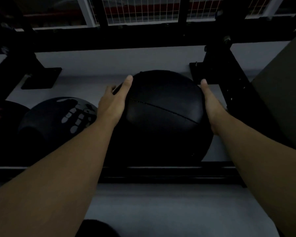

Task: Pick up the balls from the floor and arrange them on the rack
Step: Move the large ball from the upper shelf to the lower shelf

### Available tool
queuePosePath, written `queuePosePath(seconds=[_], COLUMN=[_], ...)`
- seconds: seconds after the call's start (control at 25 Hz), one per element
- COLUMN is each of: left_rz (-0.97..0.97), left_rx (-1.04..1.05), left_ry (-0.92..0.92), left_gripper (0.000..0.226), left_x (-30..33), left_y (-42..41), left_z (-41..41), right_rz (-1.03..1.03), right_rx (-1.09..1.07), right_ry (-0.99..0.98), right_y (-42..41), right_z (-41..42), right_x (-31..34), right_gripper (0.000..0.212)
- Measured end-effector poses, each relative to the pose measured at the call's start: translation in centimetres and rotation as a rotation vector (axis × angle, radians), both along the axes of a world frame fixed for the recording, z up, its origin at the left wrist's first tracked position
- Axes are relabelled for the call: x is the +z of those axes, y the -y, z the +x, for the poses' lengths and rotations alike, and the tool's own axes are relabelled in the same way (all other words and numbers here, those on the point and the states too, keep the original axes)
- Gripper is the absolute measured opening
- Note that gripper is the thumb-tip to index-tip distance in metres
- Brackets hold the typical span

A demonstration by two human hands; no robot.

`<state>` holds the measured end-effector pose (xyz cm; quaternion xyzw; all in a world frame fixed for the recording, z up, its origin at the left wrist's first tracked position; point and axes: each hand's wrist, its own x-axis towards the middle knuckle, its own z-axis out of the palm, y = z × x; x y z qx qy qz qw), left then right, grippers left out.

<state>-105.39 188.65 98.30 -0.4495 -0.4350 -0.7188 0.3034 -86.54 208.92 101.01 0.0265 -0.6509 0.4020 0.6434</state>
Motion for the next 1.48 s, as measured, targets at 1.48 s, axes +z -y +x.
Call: queuePosePath(seconds=[1.48], left_rz=[0.008], left_rx=[-0.588], left_ry=[0.109], left_gripper=[0.077], left_x=[-15.8], left_y=[17.9], left_z=[12.1], right_rz=[-0.049], right_rx=[-0.069], right_ry=[-0.281], right_y=[20.1], right_z=[16.9], right_x=[-20.2], right_gripper=[0.083])
